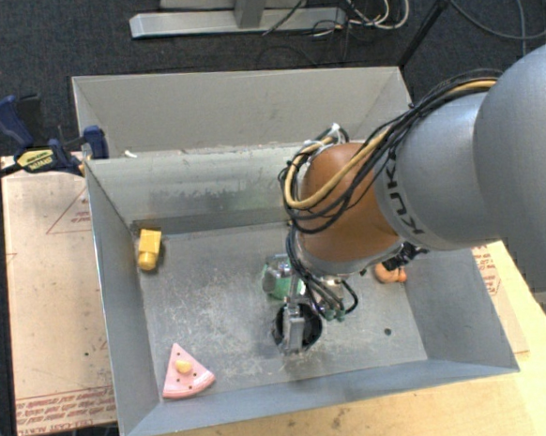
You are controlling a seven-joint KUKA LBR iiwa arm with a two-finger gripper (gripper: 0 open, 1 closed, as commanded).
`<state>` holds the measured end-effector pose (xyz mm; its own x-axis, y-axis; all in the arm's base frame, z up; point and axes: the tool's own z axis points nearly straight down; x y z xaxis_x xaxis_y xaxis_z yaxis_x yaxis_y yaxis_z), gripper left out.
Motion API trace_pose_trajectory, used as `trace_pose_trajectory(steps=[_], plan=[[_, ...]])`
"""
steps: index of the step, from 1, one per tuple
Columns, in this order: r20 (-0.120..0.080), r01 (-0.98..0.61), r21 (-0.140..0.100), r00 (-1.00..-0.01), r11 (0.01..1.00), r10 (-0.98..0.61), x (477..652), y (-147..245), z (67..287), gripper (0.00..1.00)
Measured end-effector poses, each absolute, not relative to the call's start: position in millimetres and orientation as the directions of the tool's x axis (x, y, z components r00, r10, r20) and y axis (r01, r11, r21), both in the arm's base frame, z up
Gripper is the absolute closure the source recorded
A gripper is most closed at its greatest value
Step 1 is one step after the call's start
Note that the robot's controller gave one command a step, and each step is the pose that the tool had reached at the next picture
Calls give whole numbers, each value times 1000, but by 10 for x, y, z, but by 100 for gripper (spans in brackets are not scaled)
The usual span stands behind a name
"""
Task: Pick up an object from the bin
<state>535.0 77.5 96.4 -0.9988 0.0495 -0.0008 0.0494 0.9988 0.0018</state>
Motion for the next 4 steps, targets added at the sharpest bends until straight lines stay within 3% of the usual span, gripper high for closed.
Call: trace_pose_trajectory(steps=[1,2,3,4], plan=[[1,108,2,-994,994,108,5368,740,918,0],[0,79,-1,-997,997,79,5308,1047,1081,0],[-2,-48,4,-999,999,-48,5428,717,949,0],[0,167,0,-986,986,167,5262,378,958,0]])
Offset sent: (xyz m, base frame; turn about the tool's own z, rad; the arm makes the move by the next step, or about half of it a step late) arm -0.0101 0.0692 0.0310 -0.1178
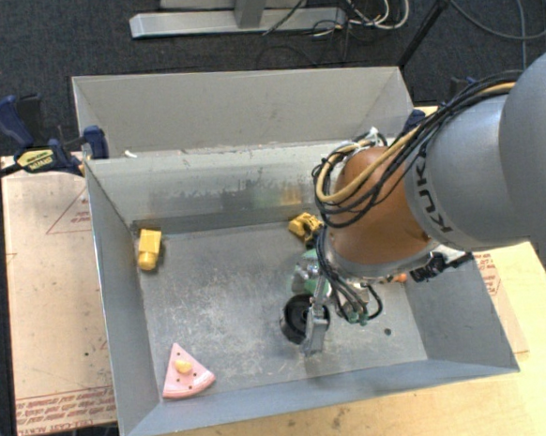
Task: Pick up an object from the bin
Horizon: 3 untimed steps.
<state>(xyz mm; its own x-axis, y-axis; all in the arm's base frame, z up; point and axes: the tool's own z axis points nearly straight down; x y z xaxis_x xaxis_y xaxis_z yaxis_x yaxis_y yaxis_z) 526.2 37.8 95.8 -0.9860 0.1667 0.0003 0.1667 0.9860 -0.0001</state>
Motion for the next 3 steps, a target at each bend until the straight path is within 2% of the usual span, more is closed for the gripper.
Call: trace_pose_trajectory(steps=[1,3], plan=[[-3,-126,1,-992,992,-126,5664,149,699,100],[-1,-126,2,-992,992,-126,5661,147,696,100]])
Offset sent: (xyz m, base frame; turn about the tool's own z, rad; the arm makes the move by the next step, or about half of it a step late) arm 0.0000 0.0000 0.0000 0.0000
